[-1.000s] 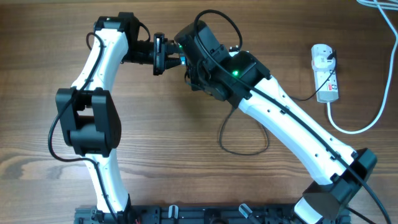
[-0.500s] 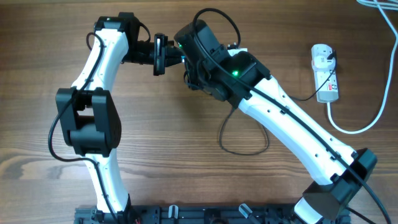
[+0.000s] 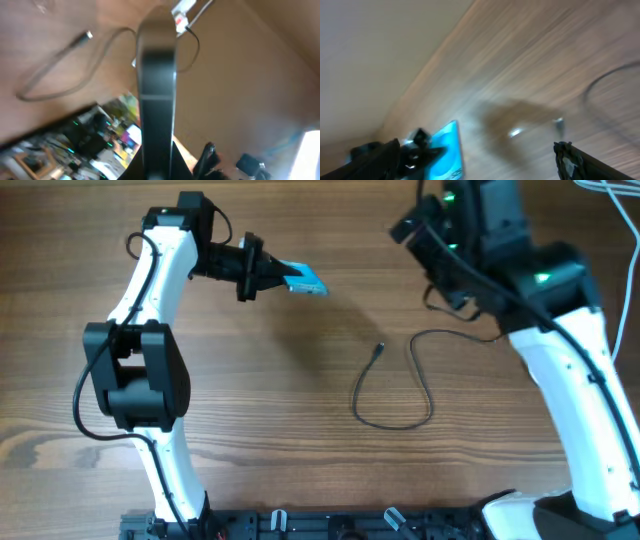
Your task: Plug charger to phone and switch on socket
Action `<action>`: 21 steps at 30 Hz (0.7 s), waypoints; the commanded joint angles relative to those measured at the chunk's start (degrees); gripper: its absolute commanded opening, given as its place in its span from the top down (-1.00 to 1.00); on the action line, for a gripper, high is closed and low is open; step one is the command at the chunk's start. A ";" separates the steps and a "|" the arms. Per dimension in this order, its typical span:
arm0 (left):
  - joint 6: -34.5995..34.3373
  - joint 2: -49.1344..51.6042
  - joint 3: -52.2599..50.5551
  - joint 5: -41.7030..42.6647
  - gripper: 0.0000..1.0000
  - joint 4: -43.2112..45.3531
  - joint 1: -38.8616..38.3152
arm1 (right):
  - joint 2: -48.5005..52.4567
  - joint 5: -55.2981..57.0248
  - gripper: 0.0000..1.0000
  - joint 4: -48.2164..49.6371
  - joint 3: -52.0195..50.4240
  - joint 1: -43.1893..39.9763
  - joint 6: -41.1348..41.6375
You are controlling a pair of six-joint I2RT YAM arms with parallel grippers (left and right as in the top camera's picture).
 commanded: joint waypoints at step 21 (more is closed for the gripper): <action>7.87 -23.54 -0.04 -55.39 0.92 -1.90 2.43 | 16.35 -14.84 -0.99 8.55 -31.12 -0.11 -23.47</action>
